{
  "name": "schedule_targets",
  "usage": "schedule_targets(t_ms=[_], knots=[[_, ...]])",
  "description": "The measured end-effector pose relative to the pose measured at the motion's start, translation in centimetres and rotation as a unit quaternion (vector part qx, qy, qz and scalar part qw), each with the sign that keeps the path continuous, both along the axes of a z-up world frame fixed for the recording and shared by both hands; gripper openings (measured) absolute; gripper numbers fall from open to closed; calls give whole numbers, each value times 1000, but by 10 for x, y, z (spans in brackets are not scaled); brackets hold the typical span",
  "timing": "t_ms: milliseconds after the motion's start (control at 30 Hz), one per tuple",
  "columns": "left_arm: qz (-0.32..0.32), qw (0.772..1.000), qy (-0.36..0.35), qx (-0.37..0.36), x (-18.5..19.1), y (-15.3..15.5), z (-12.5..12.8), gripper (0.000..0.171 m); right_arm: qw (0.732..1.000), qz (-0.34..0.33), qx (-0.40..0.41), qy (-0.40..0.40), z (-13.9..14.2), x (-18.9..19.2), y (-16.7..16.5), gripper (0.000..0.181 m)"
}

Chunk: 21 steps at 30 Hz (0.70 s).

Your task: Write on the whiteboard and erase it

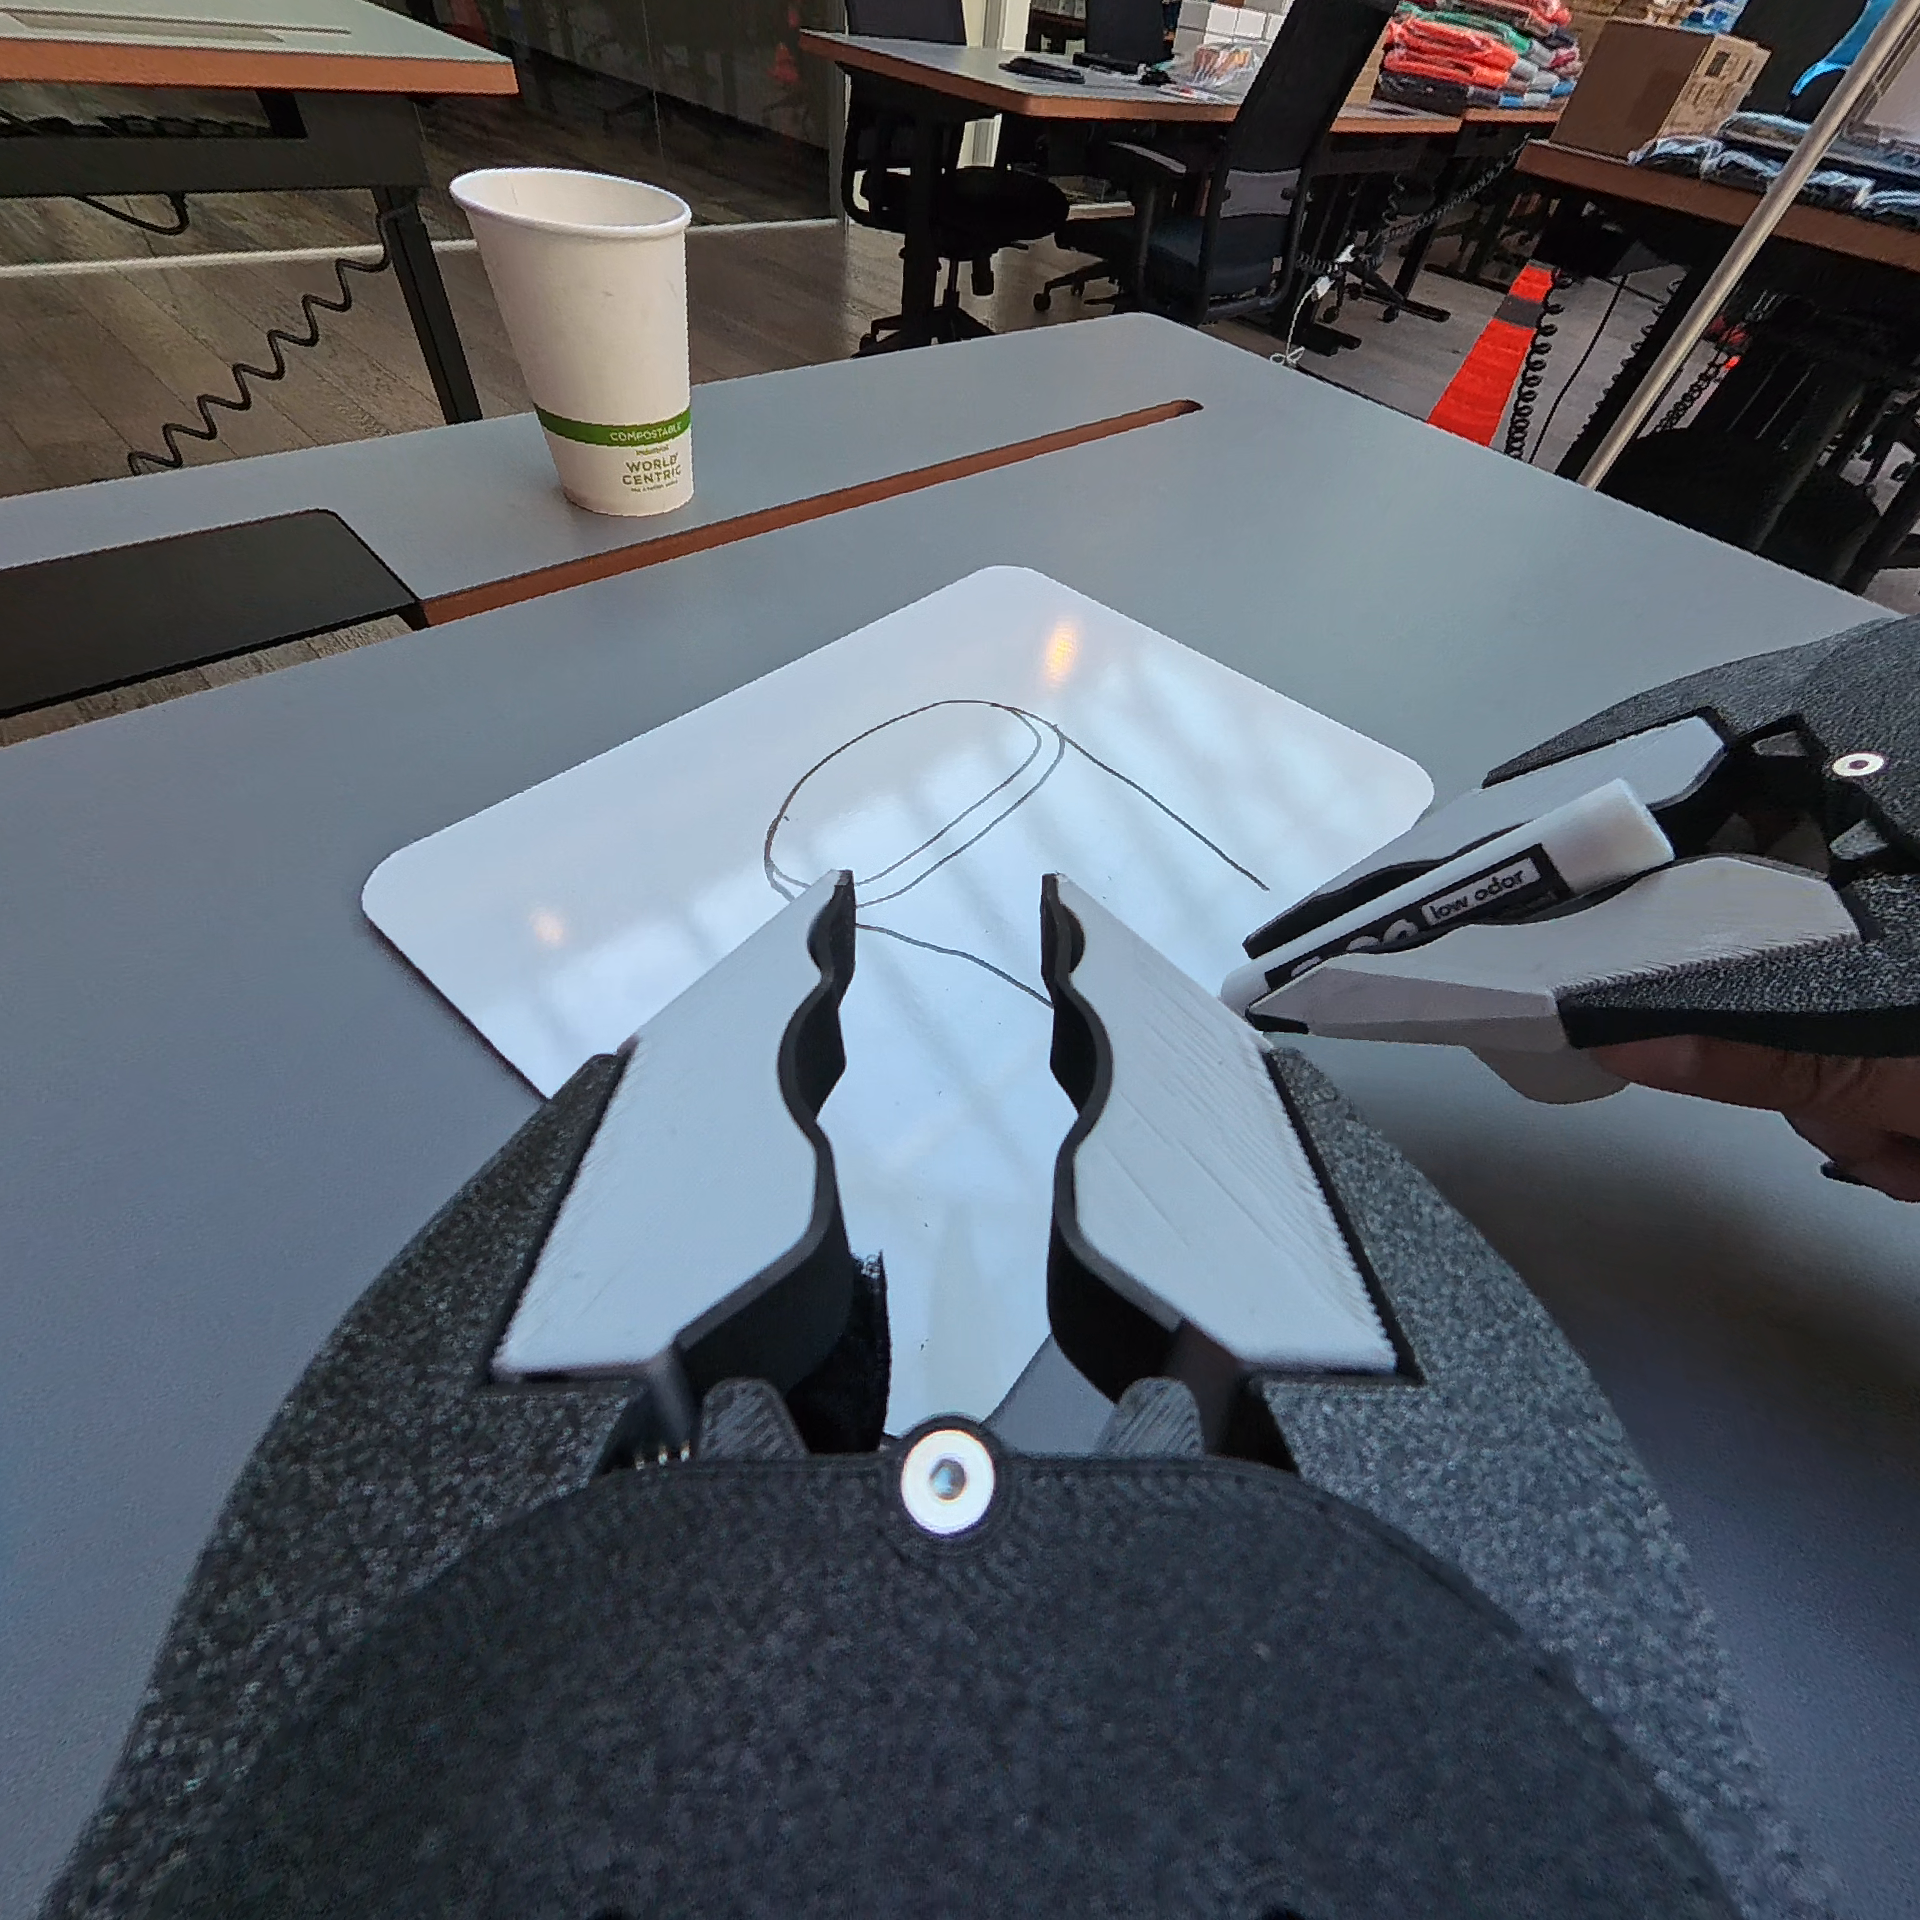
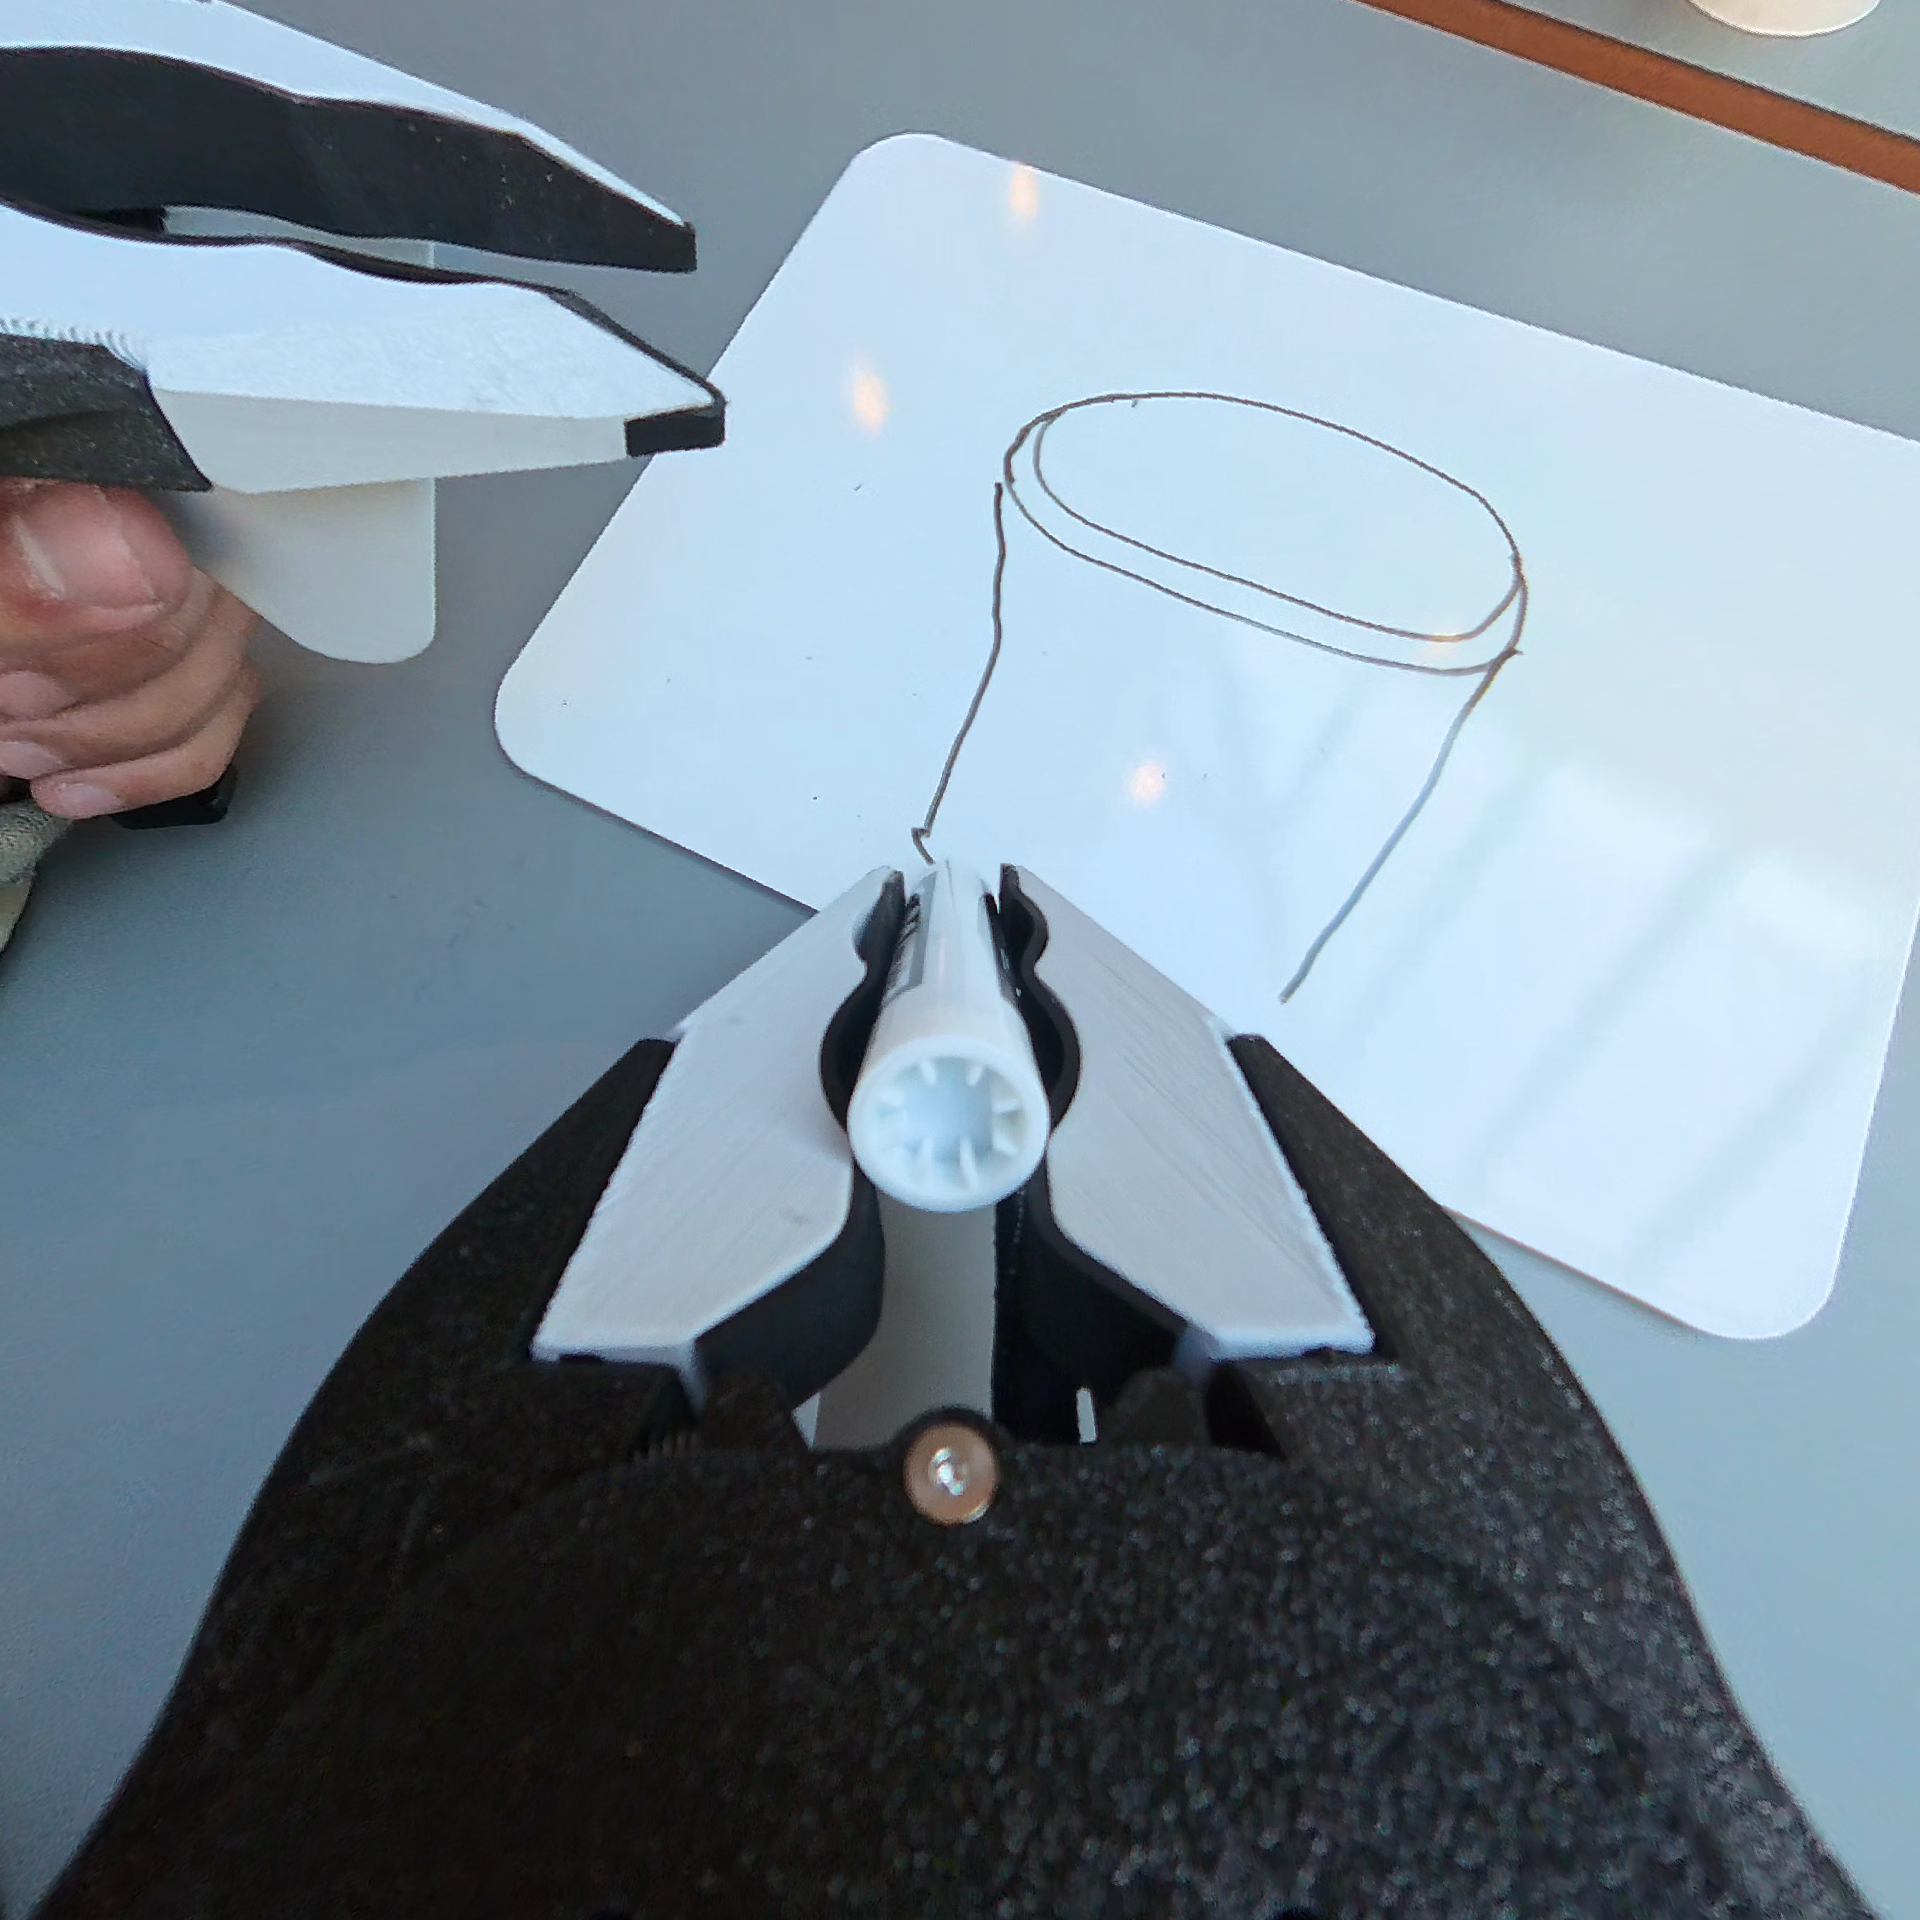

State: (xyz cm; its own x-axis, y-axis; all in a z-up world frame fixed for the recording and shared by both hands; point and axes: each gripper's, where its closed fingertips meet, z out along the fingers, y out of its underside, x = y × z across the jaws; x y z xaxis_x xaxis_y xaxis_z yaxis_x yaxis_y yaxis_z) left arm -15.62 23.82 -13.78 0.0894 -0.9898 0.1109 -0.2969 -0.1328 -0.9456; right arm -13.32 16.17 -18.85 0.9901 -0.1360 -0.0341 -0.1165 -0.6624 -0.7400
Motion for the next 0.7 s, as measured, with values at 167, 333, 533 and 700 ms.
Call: schedule_targets(t_ms=[167, 333, 533, 700], knots=[[-1, 1000, 3, 1, 1, -1, -2, 36, 1000, -6, -5, -1, 0, 5, -6, 18], [-1, 1000, 4, 0, 1, 0, -3, 36, 1000, -12, -7, 1, 0, 11, -10, 18], [0, 1000, 6, 1, 2, 0, -4, 36, 1000, -21, -11, 3, 0, 19, -17, 18], [1, 1000, 7, 0, 2, 1, -5, 36, 999, -28, -15, 5, 0, 26, -23, 18]])
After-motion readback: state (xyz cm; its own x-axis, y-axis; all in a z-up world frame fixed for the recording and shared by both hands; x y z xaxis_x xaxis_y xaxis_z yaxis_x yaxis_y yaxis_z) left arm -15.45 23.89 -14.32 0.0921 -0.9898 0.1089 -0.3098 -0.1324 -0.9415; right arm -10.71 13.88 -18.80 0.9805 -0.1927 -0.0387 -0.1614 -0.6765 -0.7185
